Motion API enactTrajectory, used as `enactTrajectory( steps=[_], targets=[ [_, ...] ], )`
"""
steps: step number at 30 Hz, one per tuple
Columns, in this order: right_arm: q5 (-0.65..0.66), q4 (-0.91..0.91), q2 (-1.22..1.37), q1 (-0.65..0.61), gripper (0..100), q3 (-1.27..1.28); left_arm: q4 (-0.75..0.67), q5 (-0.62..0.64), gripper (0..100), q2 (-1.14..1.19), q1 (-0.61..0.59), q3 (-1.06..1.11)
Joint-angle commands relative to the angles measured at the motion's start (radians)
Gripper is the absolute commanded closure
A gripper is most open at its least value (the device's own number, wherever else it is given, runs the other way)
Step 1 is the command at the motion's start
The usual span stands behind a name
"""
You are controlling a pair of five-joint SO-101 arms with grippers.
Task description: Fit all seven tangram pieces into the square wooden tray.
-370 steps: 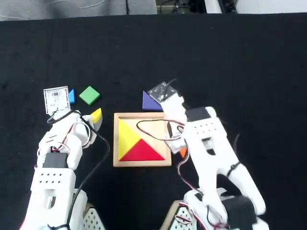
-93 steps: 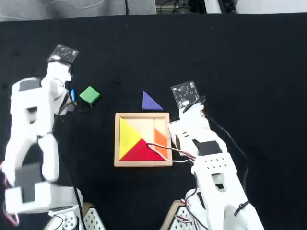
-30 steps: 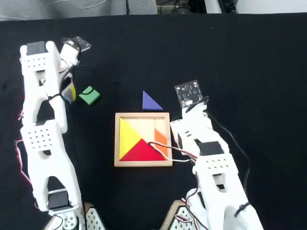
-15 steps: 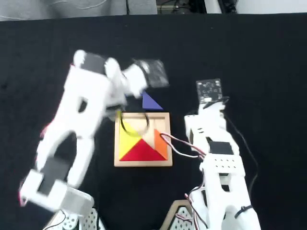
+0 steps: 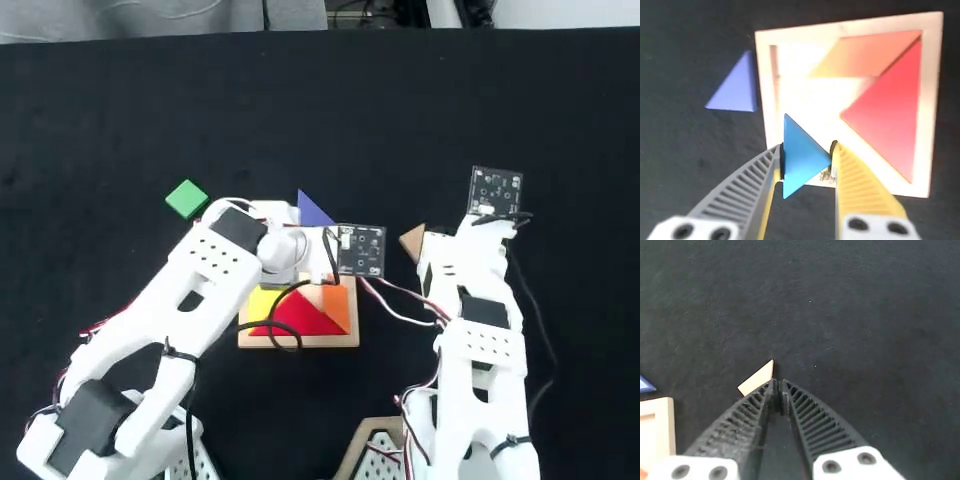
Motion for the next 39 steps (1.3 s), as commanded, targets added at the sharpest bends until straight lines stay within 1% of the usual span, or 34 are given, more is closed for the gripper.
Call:
enactTrajectory(
  steps=[1, 3, 8, 10, 13, 16, 31, 36, 39],
  targets=[
    [-0.006, -0.023, -0.03, 0.014, 98.4, -0.015, -0.08, -0.034, 83, 0.011, -0.004, -0.005],
    [-0.006, -0.023, -0.03, 0.012, 98.4, -0.015, -0.103, -0.035, 83, 0.078, -0.015, -0.027],
    [-0.005, -0.023, -0.028, 0.009, 98.4, -0.015, -0.049, -0.028, 84, 0.253, -0.013, -0.151],
    [-0.005, -0.023, -0.028, 0.009, 98.4, -0.015, -0.044, 0.006, 84, 0.308, -0.018, -0.203],
    [-0.005, -0.023, -0.028, 0.009, 98.4, -0.015, -0.043, 0.04, 83, 0.364, -0.041, -0.265],
    [-0.005, -0.023, -0.028, 0.008, 98.4, -0.015, -0.043, 0.041, 83, 0.4, -0.051, -0.285],
    [-0.005, -0.023, -0.028, 0.012, 98.4, -0.016, -0.043, 0.043, 83, 0.422, -0.077, -0.249],
    [-0.005, -0.023, -0.028, 0.012, 98.4, -0.015, -0.043, 0.043, 74, 0.422, -0.101, -0.249],
    [-0.005, -0.023, -0.028, 0.011, 98.4, -0.015, -0.041, 0.04, 73, 0.422, -0.113, -0.243]
  ],
)
